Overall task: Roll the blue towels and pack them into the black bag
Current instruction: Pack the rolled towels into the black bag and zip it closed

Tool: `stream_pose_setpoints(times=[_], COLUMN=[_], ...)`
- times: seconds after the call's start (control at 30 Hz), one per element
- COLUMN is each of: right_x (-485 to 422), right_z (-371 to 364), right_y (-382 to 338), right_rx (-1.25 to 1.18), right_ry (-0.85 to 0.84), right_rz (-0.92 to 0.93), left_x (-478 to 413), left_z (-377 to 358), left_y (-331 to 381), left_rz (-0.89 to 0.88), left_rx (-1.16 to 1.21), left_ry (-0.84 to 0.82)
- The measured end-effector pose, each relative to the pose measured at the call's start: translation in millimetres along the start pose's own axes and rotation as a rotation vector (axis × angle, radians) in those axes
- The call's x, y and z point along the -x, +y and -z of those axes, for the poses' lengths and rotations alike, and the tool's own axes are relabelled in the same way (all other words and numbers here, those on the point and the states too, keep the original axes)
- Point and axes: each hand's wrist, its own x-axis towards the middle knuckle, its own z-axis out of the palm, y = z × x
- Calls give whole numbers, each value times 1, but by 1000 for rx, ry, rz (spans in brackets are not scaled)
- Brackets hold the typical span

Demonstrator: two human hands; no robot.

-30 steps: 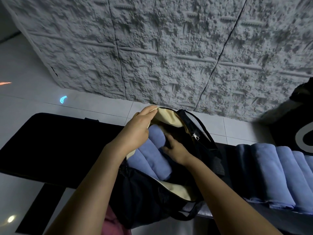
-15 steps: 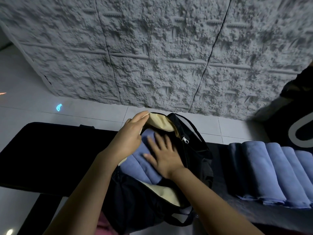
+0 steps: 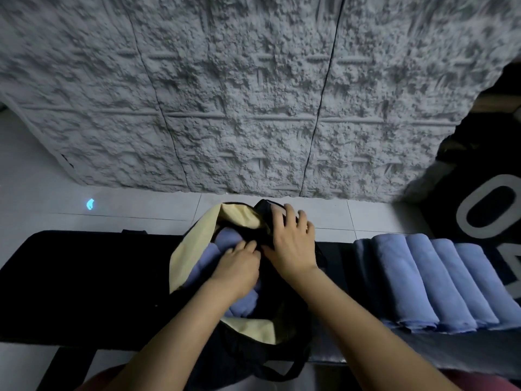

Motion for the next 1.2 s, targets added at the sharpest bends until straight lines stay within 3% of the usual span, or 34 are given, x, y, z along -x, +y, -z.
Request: stream_pose_setpoints(times=[0.1, 0.4, 0.53, 0.63, 0.73, 0.83, 0.93, 1.03, 1.1, 1.2], right_x=[-27, -80, -59, -23, 14, 26, 28, 39, 48, 58], right_z=[0, 48, 53, 59, 48, 26, 25, 31, 31, 23], right_y=[6, 25, 30, 37, 48, 63, 74, 86, 105, 146], right_rx=[-8, 158, 87, -37, 13, 105, 81, -33, -60, 13], right_ry=[-259, -224, -198, 86, 96, 85, 201, 209, 220, 187], right_rz=[-25, 61, 105, 424, 816, 857, 748, 594, 271, -385], left_x=[-15, 6, 14, 13, 8, 8, 0, -7, -7, -3], left_z=[-16, -18, 5, 22, 43, 61, 67, 68, 66, 60], left_y=[-2, -14, -7, -22, -34, -40, -49, -53, -52, -53], left_rz=[9, 3, 7, -48, -91, -23, 136, 174, 144, 135], left_rx=[-7, -155, 95, 277, 146, -140, -139, -57, -13, 35], left_ry=[-190, -267, -34, 324, 580, 644, 565, 539, 573, 591])
